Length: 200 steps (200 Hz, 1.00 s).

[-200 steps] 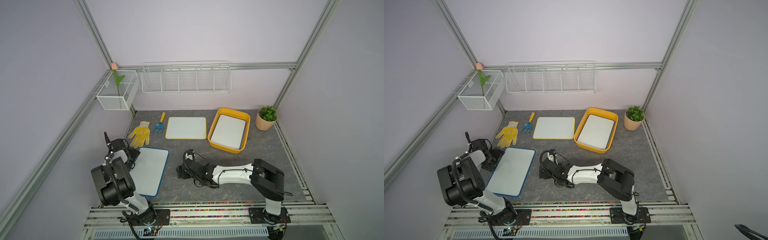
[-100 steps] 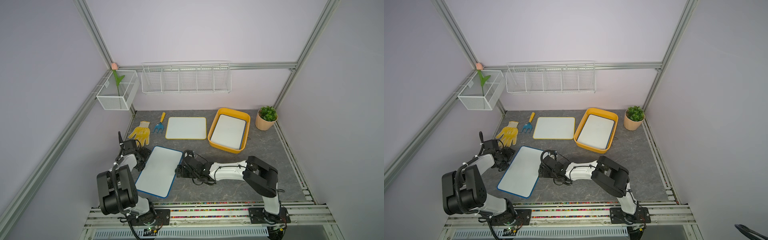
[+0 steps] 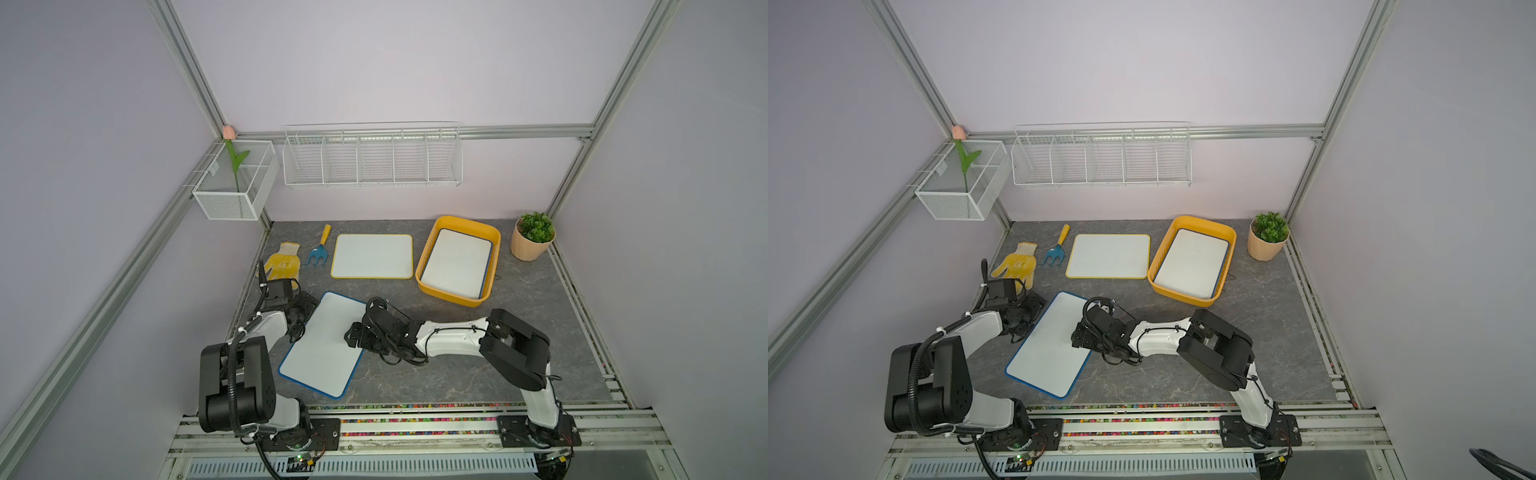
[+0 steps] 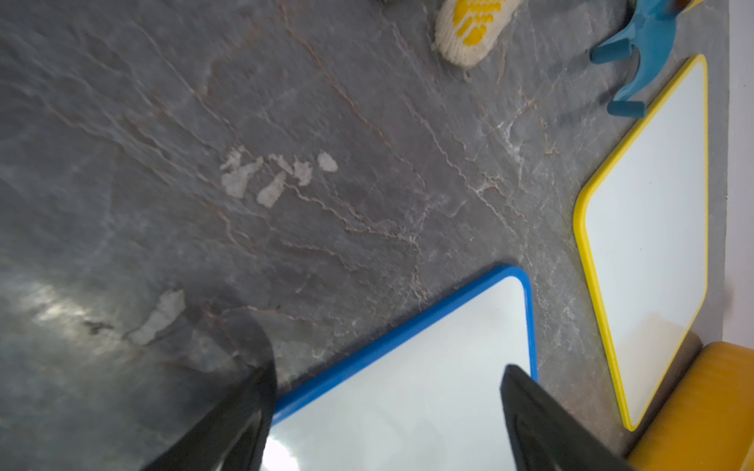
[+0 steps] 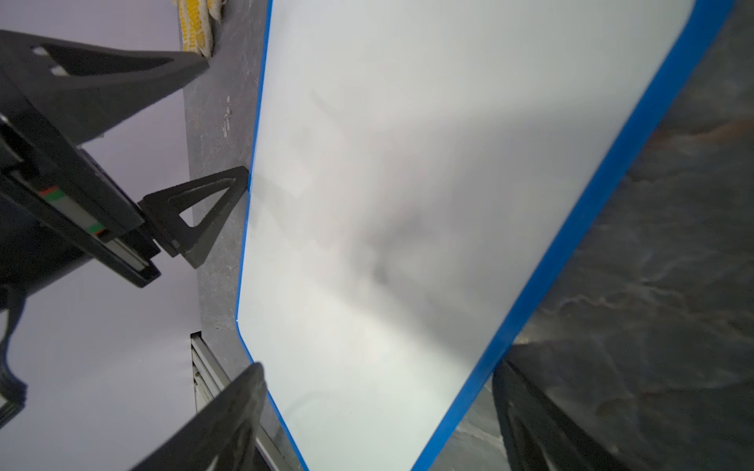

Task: Put the whiteboard into the storage box
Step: Move the whiteboard to the center of the board.

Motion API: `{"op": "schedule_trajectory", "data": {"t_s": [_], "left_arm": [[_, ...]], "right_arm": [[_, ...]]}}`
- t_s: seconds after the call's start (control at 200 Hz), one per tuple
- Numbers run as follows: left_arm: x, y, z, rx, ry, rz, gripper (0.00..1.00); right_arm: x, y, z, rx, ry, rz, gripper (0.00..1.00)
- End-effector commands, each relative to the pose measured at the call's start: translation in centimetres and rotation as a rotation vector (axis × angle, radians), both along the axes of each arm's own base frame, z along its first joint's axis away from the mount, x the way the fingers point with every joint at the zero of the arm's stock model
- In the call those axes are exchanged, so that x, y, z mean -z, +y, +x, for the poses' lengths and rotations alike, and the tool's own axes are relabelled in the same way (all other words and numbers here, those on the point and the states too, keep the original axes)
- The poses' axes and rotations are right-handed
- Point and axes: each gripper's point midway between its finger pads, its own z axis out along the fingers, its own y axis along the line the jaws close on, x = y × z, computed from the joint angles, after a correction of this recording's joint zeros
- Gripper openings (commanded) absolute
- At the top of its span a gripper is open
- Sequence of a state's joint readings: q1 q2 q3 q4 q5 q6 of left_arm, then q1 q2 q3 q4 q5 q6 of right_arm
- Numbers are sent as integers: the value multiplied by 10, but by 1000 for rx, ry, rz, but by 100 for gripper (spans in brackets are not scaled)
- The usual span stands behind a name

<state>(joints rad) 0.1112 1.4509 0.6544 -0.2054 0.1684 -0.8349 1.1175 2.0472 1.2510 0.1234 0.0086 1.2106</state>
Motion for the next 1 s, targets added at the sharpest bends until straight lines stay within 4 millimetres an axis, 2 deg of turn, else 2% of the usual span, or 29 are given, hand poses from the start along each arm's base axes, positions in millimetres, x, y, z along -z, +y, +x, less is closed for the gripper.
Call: {"op": "schedule_trajectory", "data": {"t_s": [0.0, 0.225, 0.4, 0.605, 0.715, 0.925, 0.995], "left_arm": [[38, -21, -43, 37, 182, -50, 88], [35, -44, -38, 133, 176, -48, 88], [34, -59, -40, 187, 168, -57, 88], [36, -71, -44, 216, 166, -66, 88], [32, -73, -43, 241, 157, -52, 88], [14, -66, -48, 319, 154, 52, 89], [12, -63, -52, 342, 160, 85, 89]], "right_arm": [[41, -12, 3, 35, 83, -57, 89], [36, -10, 31, 12, 51, -89, 89], [34, -19, 59, 35, 26, -103, 89], [28, -24, 87, 7, -21, -110, 89], [27, -24, 96, -50, -41, -126, 89], [29, -53, 104, -121, -86, -236, 89], [23, -66, 105, -148, -121, -287, 89]]}}
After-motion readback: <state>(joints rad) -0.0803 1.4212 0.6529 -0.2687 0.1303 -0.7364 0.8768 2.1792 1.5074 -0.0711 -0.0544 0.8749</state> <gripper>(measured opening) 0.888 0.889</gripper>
